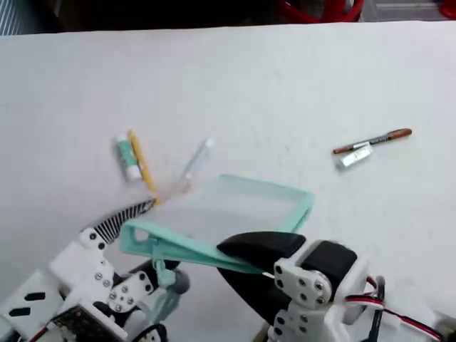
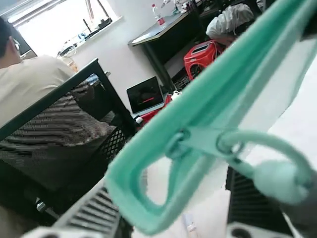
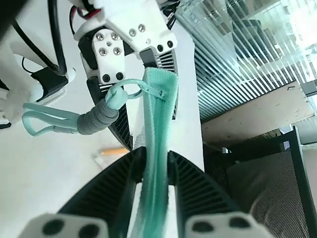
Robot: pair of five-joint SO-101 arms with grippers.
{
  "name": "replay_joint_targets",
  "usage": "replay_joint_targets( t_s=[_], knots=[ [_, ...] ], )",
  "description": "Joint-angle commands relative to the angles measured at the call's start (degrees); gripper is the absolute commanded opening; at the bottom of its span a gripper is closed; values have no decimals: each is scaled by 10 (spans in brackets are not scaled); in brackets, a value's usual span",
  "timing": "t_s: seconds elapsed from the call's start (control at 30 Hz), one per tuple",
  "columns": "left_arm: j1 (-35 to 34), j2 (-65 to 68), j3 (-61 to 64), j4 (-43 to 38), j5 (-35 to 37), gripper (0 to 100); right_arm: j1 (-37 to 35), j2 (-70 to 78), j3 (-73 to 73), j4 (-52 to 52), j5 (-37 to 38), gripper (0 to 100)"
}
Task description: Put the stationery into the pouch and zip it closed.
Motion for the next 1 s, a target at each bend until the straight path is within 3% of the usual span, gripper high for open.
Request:
replay_joint_targets(
  t_s=[0.0, 0.23, 0.43, 0.73, 0.87, 0.97],
  knots=[
    [34, -2, -23, -15, 9, 264, -6, 11, 4, -12, 7, 19],
    [61, -2, -35, 10, 9, 254, -3, 11, 4, -46, 2, 19],
    [64, -2, -35, 13, 4, 24, 2, 12, 12, -54, -18, 19],
    [64, -3, -40, 12, 52, 24, 98, 6, 187, -149, -30, 19],
    [62, -3, -40, 5, 54, 24, 138, 8, 252, -217, -76, 26],
    [60, -3, -36, 6, 54, 24, 189, 10, 287, -248, -122, 135]
  ],
)
